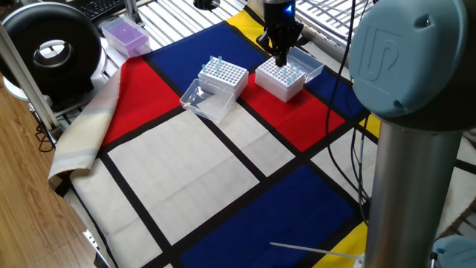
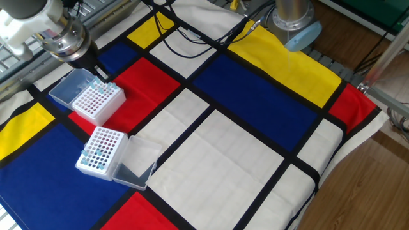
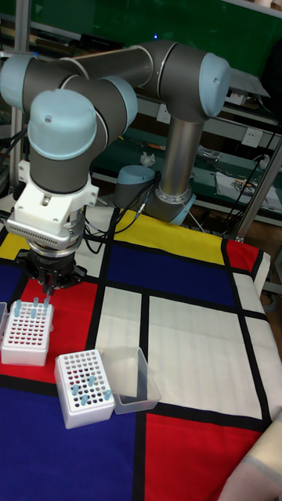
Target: Transfer all medium pipette tips from one holder to another
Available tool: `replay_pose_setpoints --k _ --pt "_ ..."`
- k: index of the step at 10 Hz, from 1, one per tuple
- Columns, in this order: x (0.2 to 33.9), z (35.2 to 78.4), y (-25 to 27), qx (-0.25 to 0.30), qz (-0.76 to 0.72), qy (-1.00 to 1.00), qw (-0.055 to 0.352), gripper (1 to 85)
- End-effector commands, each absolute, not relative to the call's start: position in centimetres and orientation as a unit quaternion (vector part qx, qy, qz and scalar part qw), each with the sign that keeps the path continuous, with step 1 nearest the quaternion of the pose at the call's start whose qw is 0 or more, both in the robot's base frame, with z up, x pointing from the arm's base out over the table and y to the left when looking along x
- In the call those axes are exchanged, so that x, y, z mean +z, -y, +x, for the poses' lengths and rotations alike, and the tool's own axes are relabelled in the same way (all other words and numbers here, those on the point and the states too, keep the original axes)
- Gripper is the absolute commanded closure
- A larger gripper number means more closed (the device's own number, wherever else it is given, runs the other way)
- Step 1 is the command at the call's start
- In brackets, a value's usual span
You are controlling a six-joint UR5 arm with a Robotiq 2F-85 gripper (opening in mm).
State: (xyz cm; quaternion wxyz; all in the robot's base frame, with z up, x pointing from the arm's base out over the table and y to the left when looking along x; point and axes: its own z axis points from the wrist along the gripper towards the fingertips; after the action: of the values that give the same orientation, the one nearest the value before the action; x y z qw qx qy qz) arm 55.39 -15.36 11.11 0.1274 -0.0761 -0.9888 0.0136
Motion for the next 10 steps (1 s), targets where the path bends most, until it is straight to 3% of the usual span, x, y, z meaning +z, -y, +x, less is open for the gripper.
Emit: replay_pose_setpoints --k 1,10 --pt "10.98 55.44 15.02 0.005 -0.072 0.989 0.127 84.3" --pt "10.19 56.27 15.21 -0.007 -0.058 0.991 0.118 84.3"
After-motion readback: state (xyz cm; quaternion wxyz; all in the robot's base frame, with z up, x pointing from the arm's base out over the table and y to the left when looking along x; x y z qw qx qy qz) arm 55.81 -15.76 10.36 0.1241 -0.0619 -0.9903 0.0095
